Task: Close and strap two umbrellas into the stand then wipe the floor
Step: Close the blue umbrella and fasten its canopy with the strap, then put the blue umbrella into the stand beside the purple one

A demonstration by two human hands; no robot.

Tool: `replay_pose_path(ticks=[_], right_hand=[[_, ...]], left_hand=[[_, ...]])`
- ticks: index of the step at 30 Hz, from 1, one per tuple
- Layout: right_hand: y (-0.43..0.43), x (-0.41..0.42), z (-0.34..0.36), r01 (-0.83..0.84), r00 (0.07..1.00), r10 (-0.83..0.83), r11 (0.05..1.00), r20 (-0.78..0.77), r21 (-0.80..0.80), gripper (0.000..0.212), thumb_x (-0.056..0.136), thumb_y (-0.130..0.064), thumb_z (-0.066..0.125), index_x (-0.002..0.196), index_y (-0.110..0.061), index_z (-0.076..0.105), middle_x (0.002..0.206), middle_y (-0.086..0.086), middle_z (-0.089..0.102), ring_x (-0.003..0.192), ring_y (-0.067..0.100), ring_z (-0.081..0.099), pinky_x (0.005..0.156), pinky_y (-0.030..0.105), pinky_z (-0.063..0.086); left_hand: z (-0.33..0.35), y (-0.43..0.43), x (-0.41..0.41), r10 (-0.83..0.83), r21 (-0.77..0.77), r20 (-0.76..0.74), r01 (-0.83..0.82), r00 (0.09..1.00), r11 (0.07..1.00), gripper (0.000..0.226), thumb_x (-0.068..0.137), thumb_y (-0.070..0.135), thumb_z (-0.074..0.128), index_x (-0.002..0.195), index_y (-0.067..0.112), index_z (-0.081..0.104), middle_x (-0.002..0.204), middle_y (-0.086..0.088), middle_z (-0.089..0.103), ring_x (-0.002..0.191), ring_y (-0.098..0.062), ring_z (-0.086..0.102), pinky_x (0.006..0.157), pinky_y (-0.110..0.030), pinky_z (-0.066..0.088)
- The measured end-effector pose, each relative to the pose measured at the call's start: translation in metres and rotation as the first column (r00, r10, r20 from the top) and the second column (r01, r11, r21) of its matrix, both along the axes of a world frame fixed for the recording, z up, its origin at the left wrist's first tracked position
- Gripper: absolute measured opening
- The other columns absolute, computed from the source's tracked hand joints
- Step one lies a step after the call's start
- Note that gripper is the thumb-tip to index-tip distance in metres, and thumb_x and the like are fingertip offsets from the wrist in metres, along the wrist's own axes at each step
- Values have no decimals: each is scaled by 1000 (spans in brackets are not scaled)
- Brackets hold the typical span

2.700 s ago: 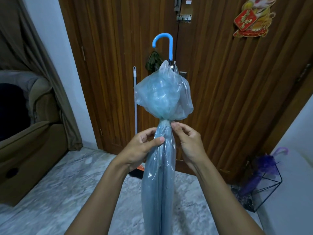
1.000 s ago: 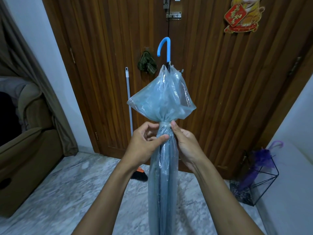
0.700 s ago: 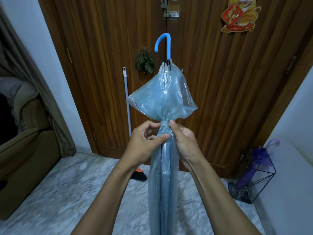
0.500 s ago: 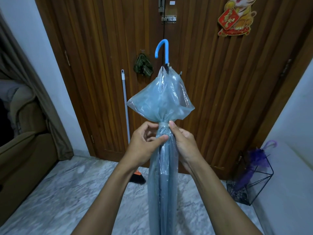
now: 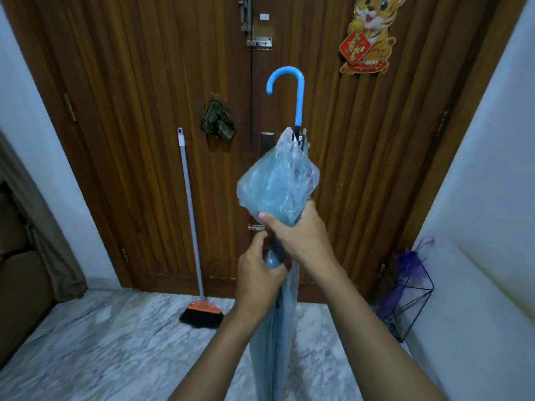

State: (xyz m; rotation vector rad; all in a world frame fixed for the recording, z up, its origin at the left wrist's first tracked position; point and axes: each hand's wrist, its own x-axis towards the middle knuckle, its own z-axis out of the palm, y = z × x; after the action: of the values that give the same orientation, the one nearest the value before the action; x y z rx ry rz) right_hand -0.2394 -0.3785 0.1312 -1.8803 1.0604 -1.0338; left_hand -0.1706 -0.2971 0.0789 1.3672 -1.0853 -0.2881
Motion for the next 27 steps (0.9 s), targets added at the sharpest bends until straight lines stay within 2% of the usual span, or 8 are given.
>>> replay_pose_path(ticks=[4,7,10,13,17,19,22,27], right_hand=[[-16,-9,3,90,996,-92,991,-12,-100,40,83,-57,66,110,-31,53,95,-14,67,86,5,67,74,31,58],[-28,-19,-1,132,991,-131,986,19,-101,29,90,-51,62,105,-26,58,88,-13,68,80,2,66,66,23,54],[-45,-34,-10,214,975,-209,975,79,-57,28,93,-47,59,103,-21,64,87,-10,70,77,2,66,59,15,47],[-63,-56,-23,268,951,-263,963,161,-12,27,95,-40,60,104,-16,67,88,-7,73,79,4,69,63,17,49],[-83,-88,-34,254,939,-256,966,231,36,19,94,-32,64,106,-18,68,91,-8,73,79,-2,69,67,16,52],[-98,-106,-38,264,938,-261,964,227,14,17,94,-30,64,107,-19,68,98,-8,73,88,-2,68,73,14,51],[-125,-135,-45,238,938,-231,971,258,4,10,96,-22,63,102,-29,66,101,-11,72,94,1,68,81,17,53],[-179,-177,-58,195,930,-198,980,311,40,17,98,-14,58,110,-25,62,108,-8,71,103,5,68,86,21,53]], left_hand=[[-6,-14,2,-66,52,-27,68,997,996,51,77,9,79,121,22,58,101,12,69,91,4,65,73,-9,51],[-12,-25,1,-147,73,2,146,989,987,49,78,16,79,122,26,58,107,14,67,96,6,64,79,-12,53],[-17,-38,-4,-216,103,1,215,976,971,48,79,23,80,121,30,59,108,20,65,96,12,61,77,-8,51],[-22,-55,-15,-252,135,-5,251,968,959,45,77,22,81,116,31,61,104,21,65,93,15,59,72,-2,45],[-31,-90,-30,-339,266,-101,354,935,897,38,71,26,85,102,26,64,90,10,71,72,-1,64,62,-15,51],[-37,-112,-38,-425,320,-189,465,885,825,33,73,23,85,99,24,64,90,4,72,72,-6,63,63,-18,52],[-43,-150,-59,-515,330,-330,608,791,722,32,79,14,80,100,25,58,100,-7,71,81,-17,68,66,-25,55],[-53,-219,-108,-519,344,-348,621,781,704,34,83,11,76,112,8,57,91,-10,62,72,-16,73,61,-25,56]])
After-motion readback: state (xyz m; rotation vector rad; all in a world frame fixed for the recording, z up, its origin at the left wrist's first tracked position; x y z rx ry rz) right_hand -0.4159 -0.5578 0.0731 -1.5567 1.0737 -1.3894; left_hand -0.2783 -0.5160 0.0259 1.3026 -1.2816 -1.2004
